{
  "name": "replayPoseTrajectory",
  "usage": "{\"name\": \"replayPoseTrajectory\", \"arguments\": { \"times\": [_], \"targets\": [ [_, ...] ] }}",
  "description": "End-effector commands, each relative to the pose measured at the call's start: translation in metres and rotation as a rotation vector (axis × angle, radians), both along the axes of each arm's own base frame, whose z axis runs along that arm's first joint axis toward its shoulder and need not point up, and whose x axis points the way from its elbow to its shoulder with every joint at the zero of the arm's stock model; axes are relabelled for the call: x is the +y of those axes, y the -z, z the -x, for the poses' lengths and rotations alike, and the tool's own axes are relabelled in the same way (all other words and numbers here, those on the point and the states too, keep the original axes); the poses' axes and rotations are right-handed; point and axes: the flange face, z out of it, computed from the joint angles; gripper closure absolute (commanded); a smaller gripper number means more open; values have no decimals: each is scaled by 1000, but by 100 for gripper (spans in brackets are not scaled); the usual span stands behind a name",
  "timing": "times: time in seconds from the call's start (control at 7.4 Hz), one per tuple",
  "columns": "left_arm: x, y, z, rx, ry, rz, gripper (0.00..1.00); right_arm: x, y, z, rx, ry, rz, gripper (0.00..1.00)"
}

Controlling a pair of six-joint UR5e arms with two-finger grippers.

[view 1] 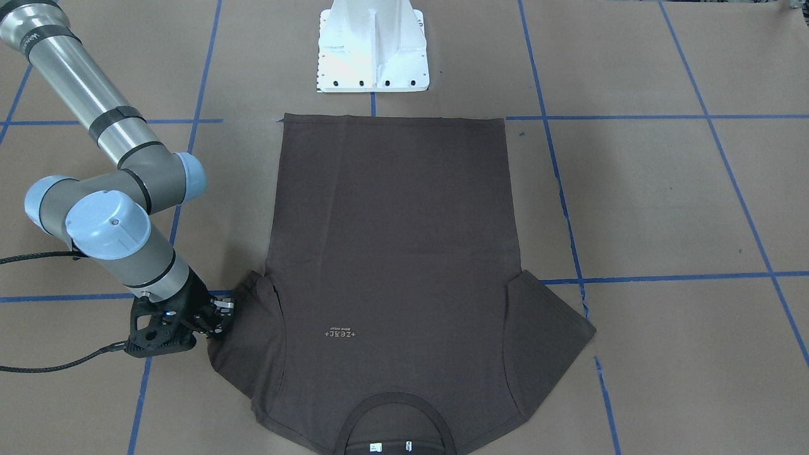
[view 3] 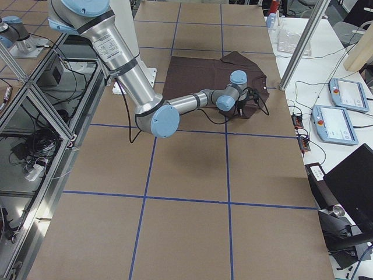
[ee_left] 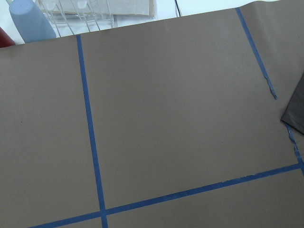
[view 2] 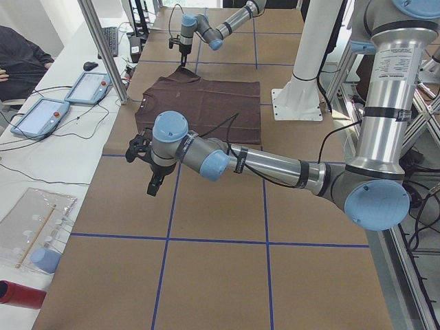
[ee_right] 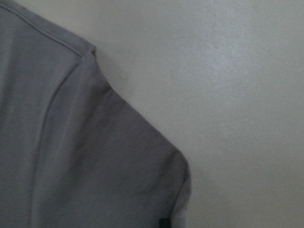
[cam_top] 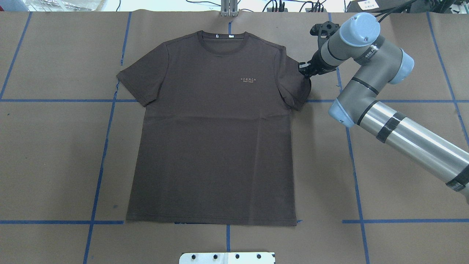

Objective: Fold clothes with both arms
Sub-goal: 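Move the right gripper to the sleeve nearest it and grasp it, then fold the grasped sleeve inward over the shirt body with the right gripper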

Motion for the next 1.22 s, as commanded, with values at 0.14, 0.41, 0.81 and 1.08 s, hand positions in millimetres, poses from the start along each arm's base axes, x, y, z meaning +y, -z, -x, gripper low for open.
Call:
{"name": "replayPoseTrajectory", "arguments": {
  "times": [0.14,0.41,0.81,1.08],
  "targets": [
    [-1,2,0,1,1,-3,0,-6,114,39,-79,22,-104,100],
    [-2,4,0,1,1,-6,0,11,160,111,-14,5,-154,100],
    [-2,6,0,4,3,-5,0,13,158,132,20,-12,-167,0],
    [-8,14,-2,0,5,-17,0,12,162,128,4,-20,-148,0]
  ]
}}
